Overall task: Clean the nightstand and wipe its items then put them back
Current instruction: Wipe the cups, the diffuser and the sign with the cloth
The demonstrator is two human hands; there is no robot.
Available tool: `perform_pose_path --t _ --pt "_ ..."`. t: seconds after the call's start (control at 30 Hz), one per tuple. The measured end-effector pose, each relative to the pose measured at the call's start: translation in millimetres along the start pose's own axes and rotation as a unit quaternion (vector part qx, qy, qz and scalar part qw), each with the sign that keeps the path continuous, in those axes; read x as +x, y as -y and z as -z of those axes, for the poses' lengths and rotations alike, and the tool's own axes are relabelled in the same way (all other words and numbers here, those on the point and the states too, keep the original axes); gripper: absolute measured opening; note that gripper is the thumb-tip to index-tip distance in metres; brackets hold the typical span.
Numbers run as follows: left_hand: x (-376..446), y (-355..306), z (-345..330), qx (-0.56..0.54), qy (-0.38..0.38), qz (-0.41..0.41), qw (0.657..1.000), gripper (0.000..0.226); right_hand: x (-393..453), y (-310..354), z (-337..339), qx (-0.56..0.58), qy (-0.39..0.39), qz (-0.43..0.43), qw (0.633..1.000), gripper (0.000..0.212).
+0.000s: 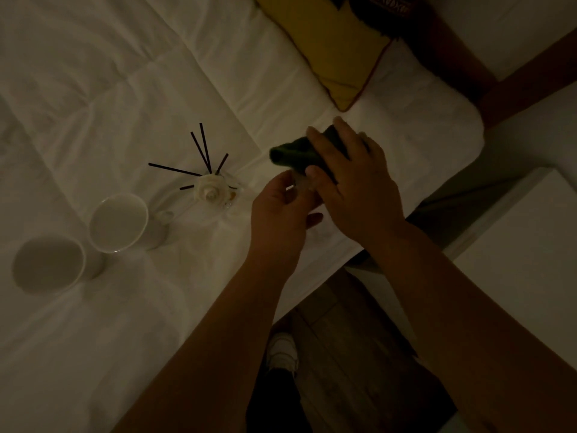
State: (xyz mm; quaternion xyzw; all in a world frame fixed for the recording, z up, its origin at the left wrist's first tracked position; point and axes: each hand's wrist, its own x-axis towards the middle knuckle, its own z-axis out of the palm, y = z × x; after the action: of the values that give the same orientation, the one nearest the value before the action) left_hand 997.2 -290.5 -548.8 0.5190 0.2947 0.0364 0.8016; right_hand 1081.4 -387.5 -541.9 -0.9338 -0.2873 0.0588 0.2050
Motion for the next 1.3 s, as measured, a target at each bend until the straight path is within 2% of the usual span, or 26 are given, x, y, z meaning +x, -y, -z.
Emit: perform_pose_path --t 0.1,0.17,0.23,0.3,0.33,0.4,0.47,0.53,0.6,0.67,0.8,0.9,0.97,1.03,1.1,1.17,1.23,1.3 --pt "0.3 0.8 1.6 0.023 0.003 -0.008 1.000 0.024 8.0 -11.2 3.2 0.144 -0.039 -0.092 0.984 0.049" --pt "1.4 -0.3 2.7 0.017 0.008 -0.006 1.000 0.025 9.4 -17.6 10.2 0.267 -0.034 -0.157 0.950 0.039" --pt "2.0 -2.5 0.5 -0.016 0.010 0.005 1.000 0.027 3.3 -22.2 16.1 0.386 -0.045 -0.191 0.901 0.030" --pt "2.1 -5.0 -7.5 -0.061 -0.016 0.033 0.997 0.029 -7.0 -19.6 20.6 0.433 -0.080 -0.201 0.875 0.033" --pt "1.6 -6.7 -12.8 -0.083 -0.038 0.047 0.995 0.030 -13.6 -16.4 21.1 0.413 -0.104 -0.195 0.884 0.037" --pt "-0.2 -9.6 -23.1 -0.138 -0.057 0.094 0.984 0.032 -26.1 -9.2 20.4 0.284 -0.147 -0.126 0.939 0.045" --pt "-1.7 -16.4 -27.0 -0.234 -0.018 0.184 0.954 0.042 -38.0 -2.9 17.7 0.164 -0.150 0.000 0.975 0.048" --pt "-2.0 -23.5 -22.9 -0.323 0.045 0.253 0.911 0.059 -50.2 4.2 14.2 0.151 -0.113 0.088 0.978 0.051" --pt "-1.8 -20.8 -16.6 -0.343 0.072 0.263 0.899 0.061 -61.7 8.0 10.6 0.202 -0.068 0.108 0.971 0.056" --pt "-4.3 -14.6 -13.2 -0.346 0.078 0.263 0.897 0.050 -66.1 10.2 10.5 0.225 -0.020 0.086 0.970 0.059" --pt "-11.5 -5.1 -12.0 -0.377 0.102 0.248 0.887 0.048 -49.5 16.1 12.6 0.128 0.038 0.064 0.989 0.059" --pt "-7.5 -12.0 -13.6 -0.370 0.130 0.225 0.892 0.046 -41.3 21.6 10.9 0.193 0.028 0.014 0.981 0.057" --pt "-6.0 -15.7 -16.2 -0.356 0.135 0.222 0.898 0.048 -36.3 19.1 9.5 0.273 -0.004 -0.042 0.961 0.050" --pt "-5.1 -15.7 -16.0 -0.332 0.145 0.222 0.905 0.049 -26.7 13.7 8.9 0.305 -0.039 -0.088 0.947 0.047" --pt "-5.4 -12.2 -11.2 -0.264 0.174 0.185 0.930 0.050 -16.3 6.5 7.6 0.348 -0.062 -0.145 0.924 0.042" --pt "-5.8 -10.0 -7.1 -0.182 0.185 0.153 0.953 0.062 -7.5 -2.6 3.9 0.374 -0.067 -0.198 0.904 0.039" --pt "-5.6 -8.5 -5.2 -0.099 0.171 0.144 0.970 0.066 -1.5 -8.8 1.1 0.357 -0.068 -0.213 0.907 0.037" --pt "-3.9 -7.0 -4.3 -0.015 0.141 0.118 0.983 0.058 0.1 -8.3 0.1 0.333 -0.081 -0.202 0.917 0.037"
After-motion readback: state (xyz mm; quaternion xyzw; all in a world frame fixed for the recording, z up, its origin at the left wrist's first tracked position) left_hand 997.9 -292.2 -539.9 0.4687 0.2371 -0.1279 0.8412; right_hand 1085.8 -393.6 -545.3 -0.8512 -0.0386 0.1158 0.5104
